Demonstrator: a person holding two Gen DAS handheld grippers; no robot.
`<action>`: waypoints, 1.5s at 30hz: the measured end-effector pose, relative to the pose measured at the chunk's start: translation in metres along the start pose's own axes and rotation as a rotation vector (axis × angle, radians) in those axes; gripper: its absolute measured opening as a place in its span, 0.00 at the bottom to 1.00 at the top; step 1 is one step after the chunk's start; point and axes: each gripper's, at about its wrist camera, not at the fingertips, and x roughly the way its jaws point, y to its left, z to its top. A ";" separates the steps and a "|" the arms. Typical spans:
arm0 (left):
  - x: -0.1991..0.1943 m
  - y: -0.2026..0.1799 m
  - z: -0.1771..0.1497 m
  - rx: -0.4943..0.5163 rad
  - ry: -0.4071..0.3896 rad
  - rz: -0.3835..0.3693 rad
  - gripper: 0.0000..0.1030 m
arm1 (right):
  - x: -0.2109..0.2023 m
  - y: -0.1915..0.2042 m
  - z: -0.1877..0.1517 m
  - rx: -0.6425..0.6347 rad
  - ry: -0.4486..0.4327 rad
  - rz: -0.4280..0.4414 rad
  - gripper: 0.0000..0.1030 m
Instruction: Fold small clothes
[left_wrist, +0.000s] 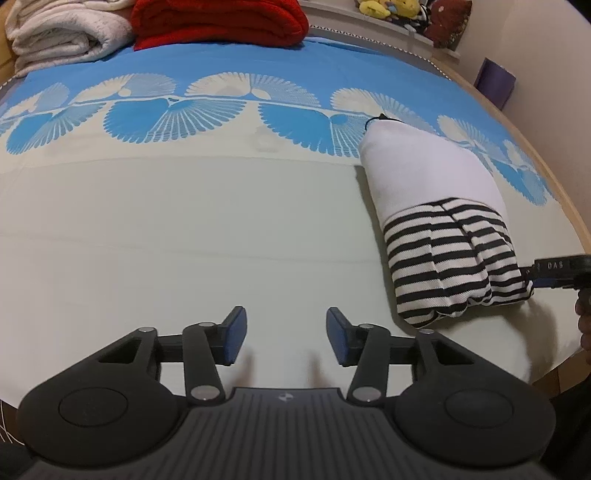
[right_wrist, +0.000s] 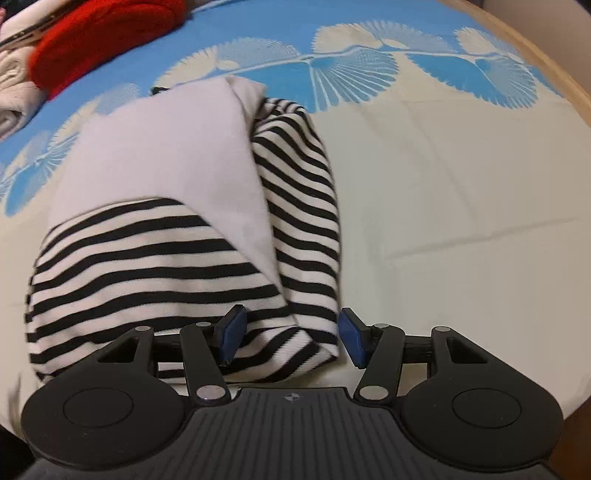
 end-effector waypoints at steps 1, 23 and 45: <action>0.001 -0.003 0.000 0.007 -0.002 0.001 0.54 | 0.001 0.001 0.001 0.007 0.002 0.001 0.55; 0.110 -0.039 0.106 -0.325 0.054 -0.267 0.81 | 0.009 0.009 0.007 -0.062 0.033 0.004 0.30; 0.095 -0.002 0.158 -0.296 0.061 -0.227 0.42 | -0.010 0.078 0.002 -0.143 0.058 0.206 0.02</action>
